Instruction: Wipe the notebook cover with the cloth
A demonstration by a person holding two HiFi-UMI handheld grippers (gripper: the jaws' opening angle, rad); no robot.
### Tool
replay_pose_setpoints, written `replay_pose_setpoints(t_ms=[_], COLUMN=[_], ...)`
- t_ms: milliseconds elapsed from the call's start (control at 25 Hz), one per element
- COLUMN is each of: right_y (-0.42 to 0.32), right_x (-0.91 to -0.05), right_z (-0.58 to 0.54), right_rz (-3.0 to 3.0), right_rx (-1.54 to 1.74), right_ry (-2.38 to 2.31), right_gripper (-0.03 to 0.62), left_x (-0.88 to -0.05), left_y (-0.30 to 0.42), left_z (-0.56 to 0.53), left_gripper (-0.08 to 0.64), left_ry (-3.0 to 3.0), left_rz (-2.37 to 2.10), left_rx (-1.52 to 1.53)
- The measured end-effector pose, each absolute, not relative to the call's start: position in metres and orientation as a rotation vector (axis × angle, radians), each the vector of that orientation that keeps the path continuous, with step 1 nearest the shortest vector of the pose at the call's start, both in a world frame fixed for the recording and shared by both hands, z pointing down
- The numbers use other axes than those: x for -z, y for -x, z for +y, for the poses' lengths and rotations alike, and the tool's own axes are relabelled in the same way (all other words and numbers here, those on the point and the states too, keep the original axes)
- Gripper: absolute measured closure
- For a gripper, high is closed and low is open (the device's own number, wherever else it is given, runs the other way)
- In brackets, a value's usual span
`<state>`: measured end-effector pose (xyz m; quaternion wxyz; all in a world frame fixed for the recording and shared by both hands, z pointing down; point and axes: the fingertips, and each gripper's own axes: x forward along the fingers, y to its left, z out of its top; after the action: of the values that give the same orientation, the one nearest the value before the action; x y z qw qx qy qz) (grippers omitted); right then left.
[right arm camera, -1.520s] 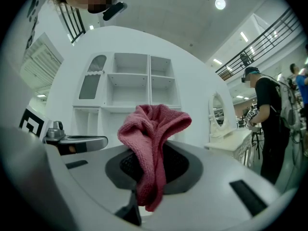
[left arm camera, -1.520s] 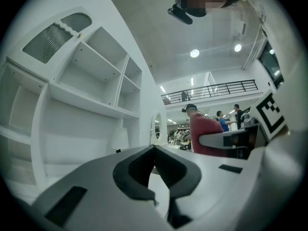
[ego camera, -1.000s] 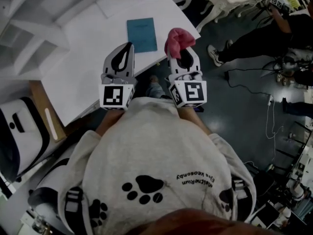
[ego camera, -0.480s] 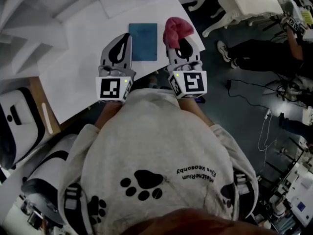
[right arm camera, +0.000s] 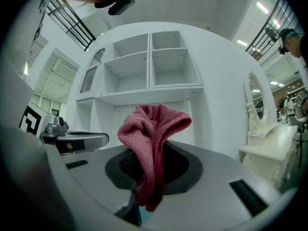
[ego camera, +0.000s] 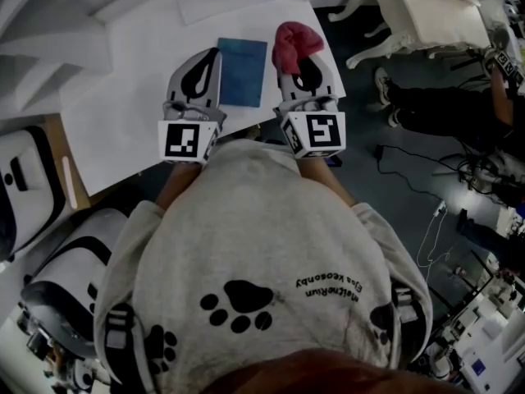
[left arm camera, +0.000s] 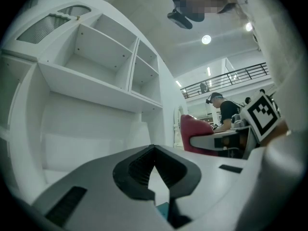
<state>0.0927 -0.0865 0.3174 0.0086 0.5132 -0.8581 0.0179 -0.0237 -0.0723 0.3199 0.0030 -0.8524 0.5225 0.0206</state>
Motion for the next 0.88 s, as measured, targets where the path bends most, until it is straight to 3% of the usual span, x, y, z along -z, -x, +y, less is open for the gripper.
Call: replay_pose_setpoints(t_ms=[880], right_y=[-0.049], right_x=[-0.365], right_z=[-0.137], right_rz=[-2.636], right_rx=[-0.018], right_ry=[-1.416], right_gripper=[0.517], left_x=[-0.397], left_y=[0.048], left_z=[-0.107], left_gripper=[0.548], left_ry=[2.785], left_rz=[1.591], left_rx=[0.192])
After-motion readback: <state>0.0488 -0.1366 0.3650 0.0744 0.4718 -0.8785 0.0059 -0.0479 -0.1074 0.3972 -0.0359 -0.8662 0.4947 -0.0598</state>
